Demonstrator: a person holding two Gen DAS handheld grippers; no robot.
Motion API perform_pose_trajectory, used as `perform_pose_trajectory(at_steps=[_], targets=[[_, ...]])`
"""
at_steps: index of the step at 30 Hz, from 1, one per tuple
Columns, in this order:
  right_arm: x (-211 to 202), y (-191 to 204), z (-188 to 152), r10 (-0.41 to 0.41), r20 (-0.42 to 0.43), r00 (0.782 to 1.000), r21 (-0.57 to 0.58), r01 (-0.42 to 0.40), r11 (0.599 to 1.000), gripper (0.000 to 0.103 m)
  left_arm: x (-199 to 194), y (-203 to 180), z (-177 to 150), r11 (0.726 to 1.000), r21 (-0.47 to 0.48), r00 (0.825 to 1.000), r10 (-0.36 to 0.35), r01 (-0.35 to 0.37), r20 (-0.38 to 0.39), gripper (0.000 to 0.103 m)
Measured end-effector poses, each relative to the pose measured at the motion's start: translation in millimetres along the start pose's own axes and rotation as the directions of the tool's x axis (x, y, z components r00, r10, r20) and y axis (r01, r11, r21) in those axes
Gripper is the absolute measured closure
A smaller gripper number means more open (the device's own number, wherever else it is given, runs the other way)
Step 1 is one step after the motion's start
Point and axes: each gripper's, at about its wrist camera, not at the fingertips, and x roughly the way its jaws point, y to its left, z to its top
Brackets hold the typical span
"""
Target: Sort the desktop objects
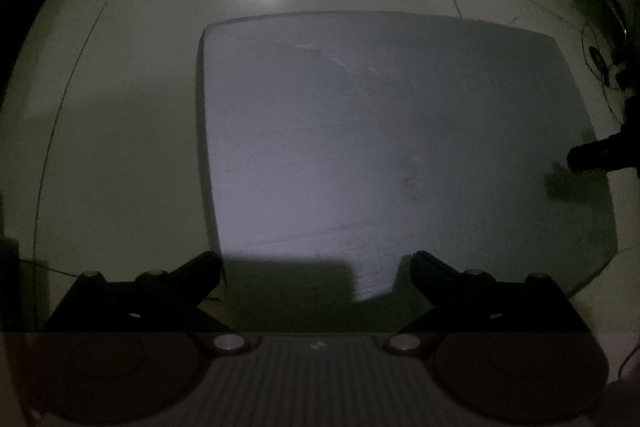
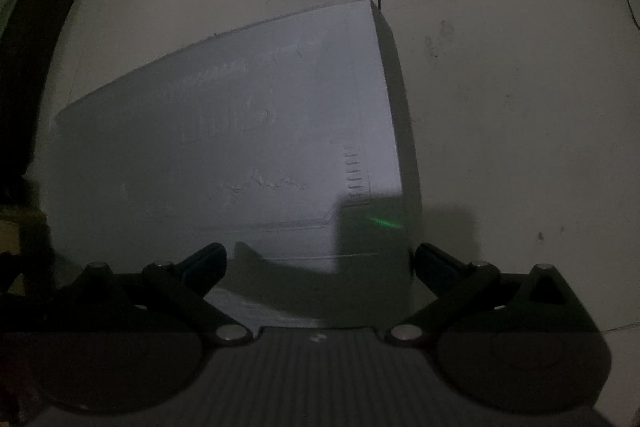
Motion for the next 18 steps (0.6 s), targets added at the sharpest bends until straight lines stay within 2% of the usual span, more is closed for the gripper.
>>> perform_pose_trajectory(at_steps=[2,8,14,18], targets=[[0.7,9.4,0.6,-0.004,0.003,1.0,-0.001,0.004,1.0,0.0,-0.4,-0.8,-1.7,1.0,0.002,1.0,0.007,-0.007,0.002,0.002],[-4.9,-5.9,-24.8,-0.01,0.012,1.0,-0.001,0.01,1.0,0.0,-5.6,7.8,-0.6,0.999,-0.033,1.0,-0.002,0.002,0.002,0.002],[-11.3,-0.3,-33.1,-0.004,0.018,1.0,0.006,0.004,1.0,0.001,-28.6,17.7,5.0,0.999,-0.041,0.999,-0.029,0.031,0.044,0.001],[-43.7,-1.8,-39.1,0.003,0.038,0.999,-0.01,-0.002,1.0,0.001,-49.8,10.0,15.5,1.0,-0.004,0.998,-0.018,0.018,0.052,0.0]])
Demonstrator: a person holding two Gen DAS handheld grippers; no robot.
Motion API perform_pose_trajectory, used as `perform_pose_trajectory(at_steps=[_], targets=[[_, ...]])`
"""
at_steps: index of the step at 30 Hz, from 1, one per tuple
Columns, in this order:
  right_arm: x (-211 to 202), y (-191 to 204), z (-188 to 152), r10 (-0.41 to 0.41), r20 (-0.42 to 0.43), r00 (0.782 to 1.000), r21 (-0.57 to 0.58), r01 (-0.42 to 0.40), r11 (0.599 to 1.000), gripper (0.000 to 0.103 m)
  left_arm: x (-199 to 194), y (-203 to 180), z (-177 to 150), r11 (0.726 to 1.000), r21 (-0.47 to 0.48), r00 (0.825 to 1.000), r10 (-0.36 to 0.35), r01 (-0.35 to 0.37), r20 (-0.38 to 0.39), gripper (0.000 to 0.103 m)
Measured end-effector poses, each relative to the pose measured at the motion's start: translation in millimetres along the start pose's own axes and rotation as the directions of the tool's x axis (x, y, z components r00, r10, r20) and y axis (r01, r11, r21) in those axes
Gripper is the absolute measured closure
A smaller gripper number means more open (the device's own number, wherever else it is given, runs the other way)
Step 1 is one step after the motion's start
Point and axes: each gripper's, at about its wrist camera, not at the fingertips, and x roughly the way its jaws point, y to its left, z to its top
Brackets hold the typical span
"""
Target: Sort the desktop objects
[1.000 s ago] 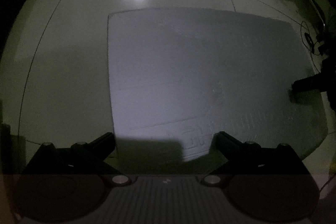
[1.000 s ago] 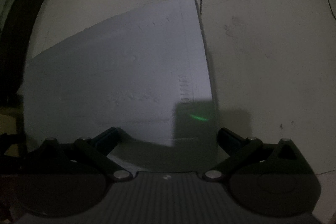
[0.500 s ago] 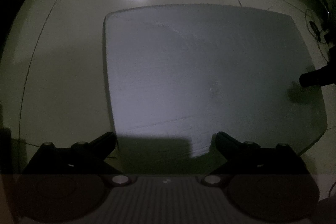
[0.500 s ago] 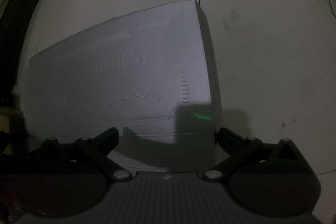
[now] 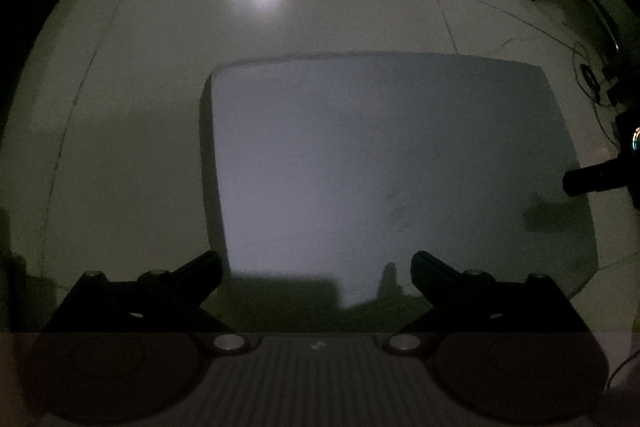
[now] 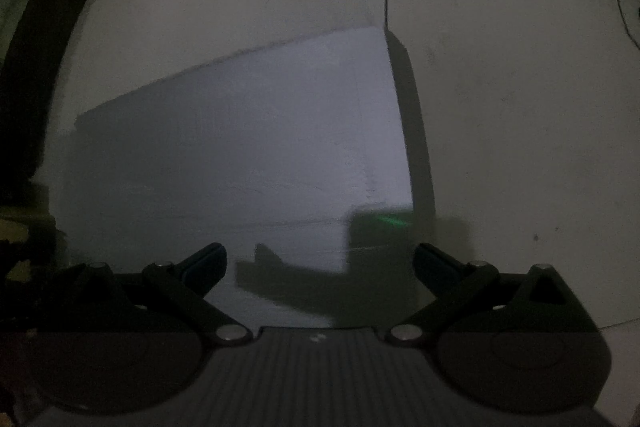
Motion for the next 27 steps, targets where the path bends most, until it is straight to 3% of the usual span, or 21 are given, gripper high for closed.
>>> perform_pose_trajectory(at_steps=[9,15,21,27], targets=[[-95.3,25.6,9.9,-0.005,0.094,0.996,-0.008,0.006,1.0,0.001,-89.1,-33.8,38.4,1.0,0.003,1.0,-0.022,0.022,0.021,0.0],[-187.0,38.7,40.8,-0.016,0.234,0.972,0.082,-0.003,0.997,0.001,-157.9,-45.2,84.6,0.999,-0.002,0.991,-0.036,0.037,0.128,0.0],[-298.7,61.0,36.5,-0.006,0.375,0.927,0.095,-0.032,0.995,0.0,-267.8,-58.9,110.3,0.997,-0.066,0.962,-0.021,0.04,0.272,0.0],[-393.3,89.4,1.5,0.012,0.481,0.877,0.063,-0.049,0.997,0.0,-357.2,-74.0,98.5,0.988,-0.134,0.917,-0.012,0.071,0.399,0.0]])
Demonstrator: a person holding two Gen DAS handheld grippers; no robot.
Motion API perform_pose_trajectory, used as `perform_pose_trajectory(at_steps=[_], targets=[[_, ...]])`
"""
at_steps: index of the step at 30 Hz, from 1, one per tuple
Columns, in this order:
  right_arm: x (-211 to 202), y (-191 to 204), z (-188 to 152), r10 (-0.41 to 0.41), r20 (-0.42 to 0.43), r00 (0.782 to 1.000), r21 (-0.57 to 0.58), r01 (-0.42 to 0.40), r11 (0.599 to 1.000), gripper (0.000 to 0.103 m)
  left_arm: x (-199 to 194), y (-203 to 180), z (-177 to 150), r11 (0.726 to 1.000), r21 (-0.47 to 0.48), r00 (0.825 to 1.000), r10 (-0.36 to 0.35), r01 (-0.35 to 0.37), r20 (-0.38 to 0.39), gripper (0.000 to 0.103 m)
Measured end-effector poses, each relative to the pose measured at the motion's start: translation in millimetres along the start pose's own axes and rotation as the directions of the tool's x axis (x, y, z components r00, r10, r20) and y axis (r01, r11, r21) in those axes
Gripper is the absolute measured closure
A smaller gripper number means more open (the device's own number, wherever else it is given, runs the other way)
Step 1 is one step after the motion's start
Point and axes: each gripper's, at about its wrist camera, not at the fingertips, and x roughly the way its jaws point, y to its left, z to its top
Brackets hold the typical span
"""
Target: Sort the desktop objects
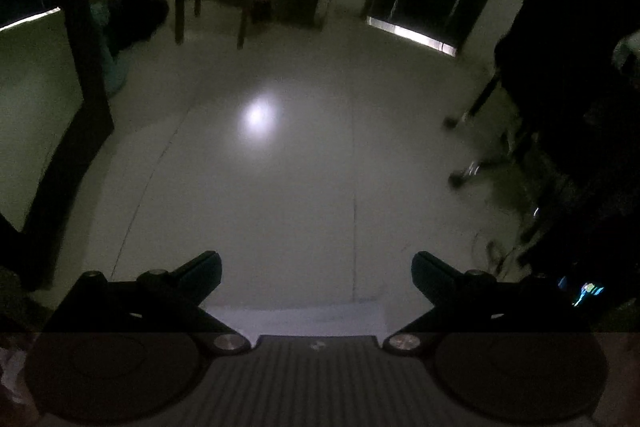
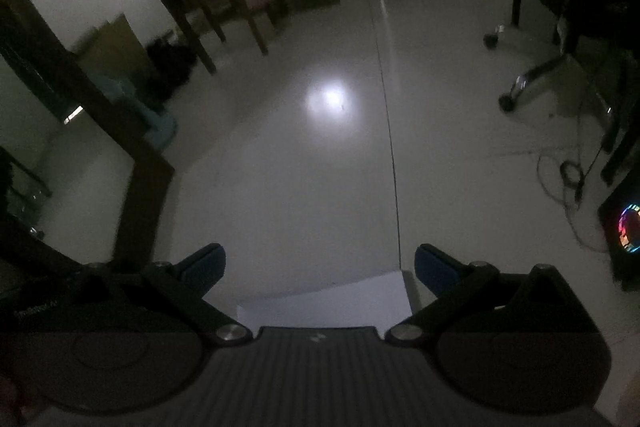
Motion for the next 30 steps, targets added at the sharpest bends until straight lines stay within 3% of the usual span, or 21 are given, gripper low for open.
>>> perform_pose_trajectory(at_steps=[2,6,11,14,17,19,21,26,30], targets=[[-25.5,11.1,-4.9,-0.004,0.023,1.0,-0.009,0.005,1.0,0.0,-13.8,-10.3,-8.5,0.999,-0.01,0.998,0.051,-0.051,0.031,0.0],[-23.1,25.3,-51.0,-0.026,0.034,0.999,-0.006,0.027,1.0,0.0,-27.4,-26.8,-43.3,0.986,0.047,0.985,0.156,-0.16,0.079,0.0],[-3.4,26.5,-121.9,-0.058,0.018,0.998,0.0,0.058,0.998,0.0,-11.7,-23.0,-104.0,0.986,0.023,0.986,0.166,-0.166,0.012,0.0],[1.6,15.7,-162.6,-0.111,0.047,0.993,0.004,0.111,0.994,0.0,-3.1,-20.1,-138.7,0.979,0.075,0.982,0.191,-0.19,-0.007,0.0],[13.6,3.3,-193.1,-0.155,0.003,0.988,-0.041,0.155,0.987,0.0,4.2,-17.5,-156.0,0.974,0.113,0.977,0.205,-0.197,-0.06,0.0],[18.3,-0.4,-201.0,-0.189,-0.017,0.982,-0.08,0.188,0.979,0.0,5.1,-18.7,-163.5,0.98,0.111,0.979,0.178,-0.167,-0.097,0.0],[19.8,-2.3,-208.7,-0.211,-0.031,0.977,-0.121,0.206,0.971,0.0,7.3,-22.9,-175.0,0.972,0.151,0.975,0.195,-0.179,-0.102,0.0],[32.6,-8.4,-225.9,-0.201,-0.149,0.968,-0.087,0.189,0.978,0.0,20.9,-34.0,-200.6,0.948,0.249,0.962,0.235,-0.195,-0.139,0.0],[42.7,-9.6,-238.5,-0.193,-0.207,0.959,-0.065,0.183,0.981,0.0,15.7,-34.3,-203.2,0.963,0.222,0.972,0.187,-0.153,-0.143,0.0]])
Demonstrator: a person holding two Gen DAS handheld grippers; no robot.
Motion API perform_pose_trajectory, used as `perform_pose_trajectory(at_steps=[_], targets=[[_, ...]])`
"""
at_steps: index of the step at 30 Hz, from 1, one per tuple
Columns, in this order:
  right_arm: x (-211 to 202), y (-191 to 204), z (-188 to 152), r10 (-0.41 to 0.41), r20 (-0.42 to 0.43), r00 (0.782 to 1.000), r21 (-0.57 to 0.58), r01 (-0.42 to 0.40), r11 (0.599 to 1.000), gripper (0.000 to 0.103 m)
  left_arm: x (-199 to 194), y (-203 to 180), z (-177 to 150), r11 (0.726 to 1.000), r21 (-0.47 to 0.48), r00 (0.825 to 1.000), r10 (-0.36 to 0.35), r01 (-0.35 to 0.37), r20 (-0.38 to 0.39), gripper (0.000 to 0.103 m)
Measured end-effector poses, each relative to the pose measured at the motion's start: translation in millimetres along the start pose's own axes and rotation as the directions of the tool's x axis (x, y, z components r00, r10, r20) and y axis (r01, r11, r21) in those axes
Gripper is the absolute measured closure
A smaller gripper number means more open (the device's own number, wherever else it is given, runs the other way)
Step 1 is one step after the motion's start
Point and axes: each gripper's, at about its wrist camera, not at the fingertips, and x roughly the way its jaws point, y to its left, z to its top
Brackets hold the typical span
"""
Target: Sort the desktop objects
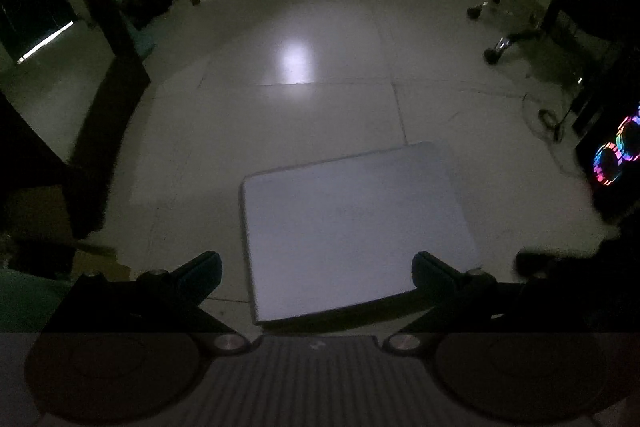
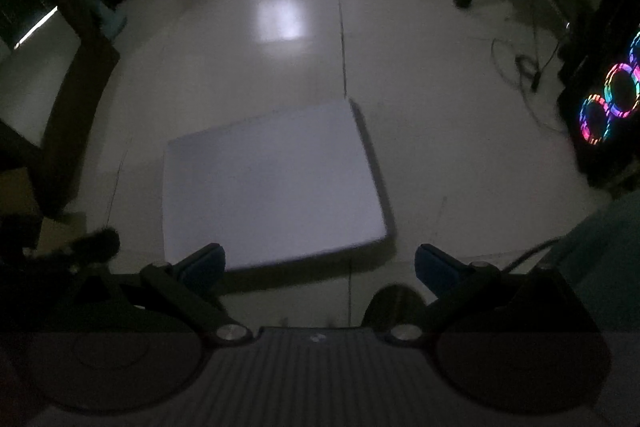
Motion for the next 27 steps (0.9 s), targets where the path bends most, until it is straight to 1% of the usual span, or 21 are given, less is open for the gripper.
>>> perform_pose_trajectory(at_steps=[4,9,14,27], targets=[[1.1,2.0,-4.4,-0.017,0.006,1.0,-0.014,0.017,1.0,0.0,4.8,1.1,-2.4,1.0,-0.015,1.0,-0.002,0.001,-0.021,0.0],[0.8,0.9,-8.0,-0.029,0.001,1.0,-0.038,0.029,0.999,0.0,8.3,3.0,-0.8,1.0,-0.004,1.0,0.003,-0.003,-0.028,0.0],[0.7,-1.3,-7.1,-0.025,0.001,1.0,-0.04,0.025,0.999,0.0,10.1,6.7,-2.0,1.0,-0.021,0.999,0.002,-0.003,-0.044,0.0],[0.5,-5.2,-6.2,-0.026,-0.006,1.0,-0.044,0.026,0.999,0.0,12.3,5.3,-2.4,1.0,-0.016,0.999,0.012,-0.013,-0.051,0.0]])
